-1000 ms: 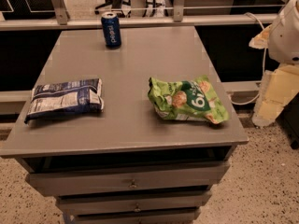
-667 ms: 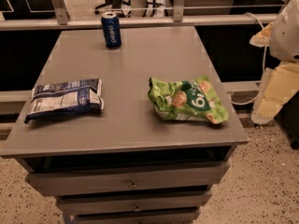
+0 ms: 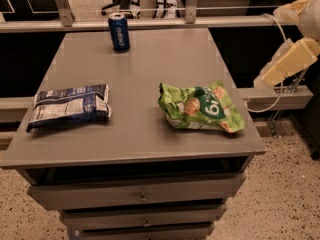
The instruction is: Move pepsi can near blue chip bag
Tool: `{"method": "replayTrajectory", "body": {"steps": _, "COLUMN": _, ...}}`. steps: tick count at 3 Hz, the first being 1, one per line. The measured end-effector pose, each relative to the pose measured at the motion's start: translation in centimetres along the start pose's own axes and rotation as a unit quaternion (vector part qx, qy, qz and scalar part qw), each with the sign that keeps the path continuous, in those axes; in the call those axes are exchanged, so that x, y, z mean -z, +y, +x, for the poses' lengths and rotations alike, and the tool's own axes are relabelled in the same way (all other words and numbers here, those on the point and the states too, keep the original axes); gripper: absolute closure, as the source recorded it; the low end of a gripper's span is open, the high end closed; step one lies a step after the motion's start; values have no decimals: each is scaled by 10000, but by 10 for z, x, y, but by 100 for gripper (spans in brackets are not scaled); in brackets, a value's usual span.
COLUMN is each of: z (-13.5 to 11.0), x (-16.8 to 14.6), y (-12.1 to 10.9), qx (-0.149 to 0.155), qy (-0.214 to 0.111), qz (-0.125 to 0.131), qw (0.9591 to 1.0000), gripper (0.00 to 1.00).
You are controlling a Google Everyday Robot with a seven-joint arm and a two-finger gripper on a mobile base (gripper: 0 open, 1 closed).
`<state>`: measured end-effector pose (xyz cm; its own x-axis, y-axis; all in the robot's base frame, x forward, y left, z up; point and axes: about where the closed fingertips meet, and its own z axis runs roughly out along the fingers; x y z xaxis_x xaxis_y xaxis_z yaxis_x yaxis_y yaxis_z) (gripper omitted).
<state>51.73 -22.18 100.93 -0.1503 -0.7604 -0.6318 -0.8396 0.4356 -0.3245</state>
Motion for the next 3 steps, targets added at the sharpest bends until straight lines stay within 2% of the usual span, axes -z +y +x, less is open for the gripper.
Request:
{"method": "replayTrajectory", "body": {"steps": 1, "z": -20, "x": -6, "y": -33, "qx": -257, "qy": -1114, "qz": 336, "qw": 9929, "gripper": 0}}
{"method": "replayTrajectory", "body": {"steps": 2, "z": -50, "x": -19, "y": -58, "qx": -461, "qy": -2130, "qz": 489, "qw": 9747, "gripper": 0}}
{"method": "replayTrajectory", "body": {"steps": 3, "z": -68, "x": -40, "y": -73, "qx": -695, "qy": -2655, "qz": 590, "qw": 9598, "gripper": 0}}
